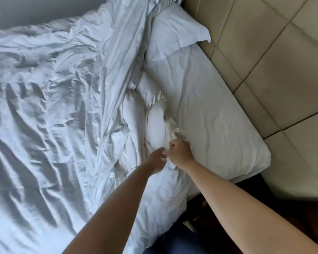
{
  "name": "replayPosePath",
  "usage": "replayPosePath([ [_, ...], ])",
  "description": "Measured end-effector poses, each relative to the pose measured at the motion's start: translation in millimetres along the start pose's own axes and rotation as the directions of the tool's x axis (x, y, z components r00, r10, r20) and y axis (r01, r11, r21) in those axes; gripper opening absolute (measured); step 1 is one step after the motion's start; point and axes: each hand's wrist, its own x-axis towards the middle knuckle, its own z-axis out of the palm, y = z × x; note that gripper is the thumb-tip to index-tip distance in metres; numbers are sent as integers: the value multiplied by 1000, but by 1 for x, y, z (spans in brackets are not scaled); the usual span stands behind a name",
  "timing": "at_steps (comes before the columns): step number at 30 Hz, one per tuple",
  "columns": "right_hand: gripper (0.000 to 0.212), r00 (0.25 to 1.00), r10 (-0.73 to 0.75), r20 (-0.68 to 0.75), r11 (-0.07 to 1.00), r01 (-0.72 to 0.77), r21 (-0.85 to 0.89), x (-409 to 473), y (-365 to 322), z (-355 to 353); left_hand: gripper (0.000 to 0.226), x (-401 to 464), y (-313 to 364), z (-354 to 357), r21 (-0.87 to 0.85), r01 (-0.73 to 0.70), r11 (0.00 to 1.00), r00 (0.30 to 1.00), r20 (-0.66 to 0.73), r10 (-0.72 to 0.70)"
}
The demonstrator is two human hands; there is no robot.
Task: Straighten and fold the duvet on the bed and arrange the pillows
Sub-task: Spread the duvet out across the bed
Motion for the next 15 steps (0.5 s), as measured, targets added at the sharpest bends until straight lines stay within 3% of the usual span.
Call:
replayPosePath([
  [3,47,1000,9,10,981,-10,193,-24,-15,-1,44,-24,7,-5,-361,56,931,998,20,-52],
  [6,47,988,37,150,954,-80,289,-51,-28,-1,21,-48,8,-23,-663,176,728,979,41,-200],
  [9,45,938,-15,346,969,-71,236,-80,-45,4,45,-63,12,-38,-782,182,596,982,112,-152],
  [10,44,924,-28,381,976,-58,211,-87,-51,6,49,-67,15,-41,-773,184,608,982,124,-140],
  [15,39,908,-12,418,975,-83,208,-105,-52,-8,23,-78,13,-46,-651,104,752,984,-42,-172],
])
